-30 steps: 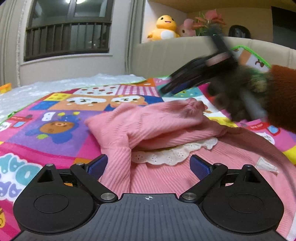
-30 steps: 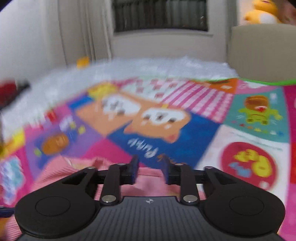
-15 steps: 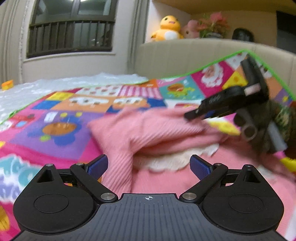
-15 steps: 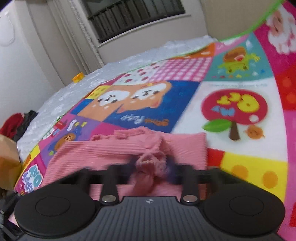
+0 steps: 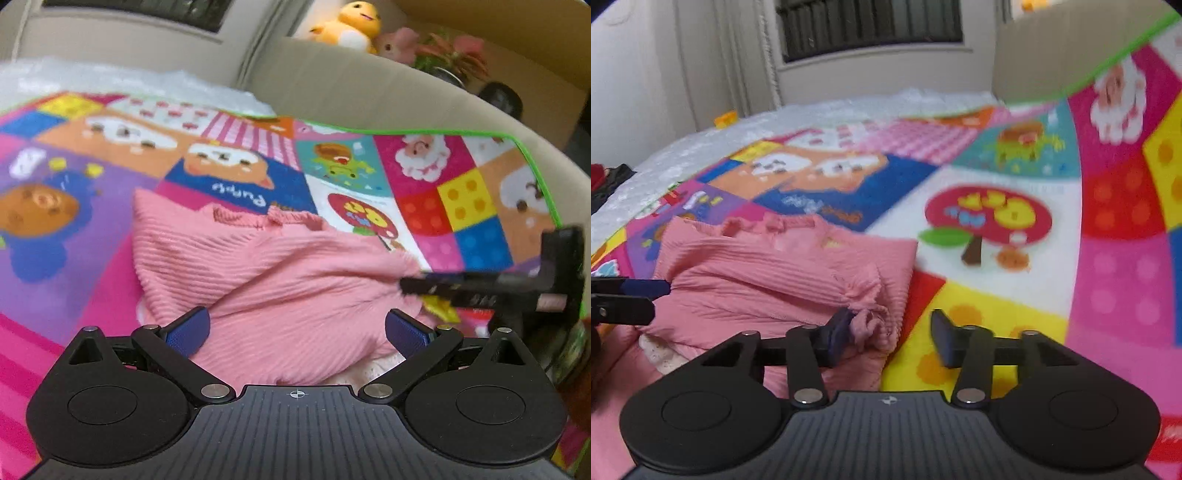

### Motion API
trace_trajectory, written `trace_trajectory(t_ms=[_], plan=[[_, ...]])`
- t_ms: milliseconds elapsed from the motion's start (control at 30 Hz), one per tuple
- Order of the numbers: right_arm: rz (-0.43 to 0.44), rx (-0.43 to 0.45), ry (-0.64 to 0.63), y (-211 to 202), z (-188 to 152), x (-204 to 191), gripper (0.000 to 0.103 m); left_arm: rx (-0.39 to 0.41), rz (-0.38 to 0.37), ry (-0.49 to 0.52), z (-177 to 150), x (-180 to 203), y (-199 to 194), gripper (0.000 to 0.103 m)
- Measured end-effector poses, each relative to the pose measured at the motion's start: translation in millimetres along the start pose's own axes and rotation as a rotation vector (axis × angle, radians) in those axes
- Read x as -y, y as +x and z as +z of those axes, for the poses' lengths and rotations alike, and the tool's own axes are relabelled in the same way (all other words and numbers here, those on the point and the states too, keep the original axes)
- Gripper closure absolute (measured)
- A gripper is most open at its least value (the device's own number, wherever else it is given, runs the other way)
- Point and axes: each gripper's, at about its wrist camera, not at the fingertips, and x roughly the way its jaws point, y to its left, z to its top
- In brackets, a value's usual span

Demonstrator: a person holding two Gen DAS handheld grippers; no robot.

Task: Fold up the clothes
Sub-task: 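Fold the held sleeve across the sweater body and open the right gripper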

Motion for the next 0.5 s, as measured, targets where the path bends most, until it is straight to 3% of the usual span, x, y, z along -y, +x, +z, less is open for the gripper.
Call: trace_trajectory(t_ms=[100, 167, 267, 433, 500], plan=[[0.008, 0.097, -0.077, -18.0, 12.6, -7.7, 0.05, 0.06, -0.021, 0.01, 18.5, 8.0, -17.9, 0.0], [0.068, 0.146, -0.077, -25.0, 22.0, -14.6, 0.05, 0.108, -0.065, -0.003, 32.7, 8.9, -24.3, 0.0], [0.18, 0.071, -0.006, -0.8, 28.3, -20.8, 0.05, 0.095, -0.064, -0.022, 43.9, 7.1, -5.6, 0.0], [0.084, -0.049, 0.001, 66.4, 17.9, -20.0, 0.054, -0.041, 0.114, -0.128, 39.5, -34.4, 55.2, 0.0], [0.075, -0.054, 0.009, 69.5, 21.3, -18.7, 0.054, -0.018, 0.101, -0.127, 42.5, -33.7, 50.0, 0.0]])
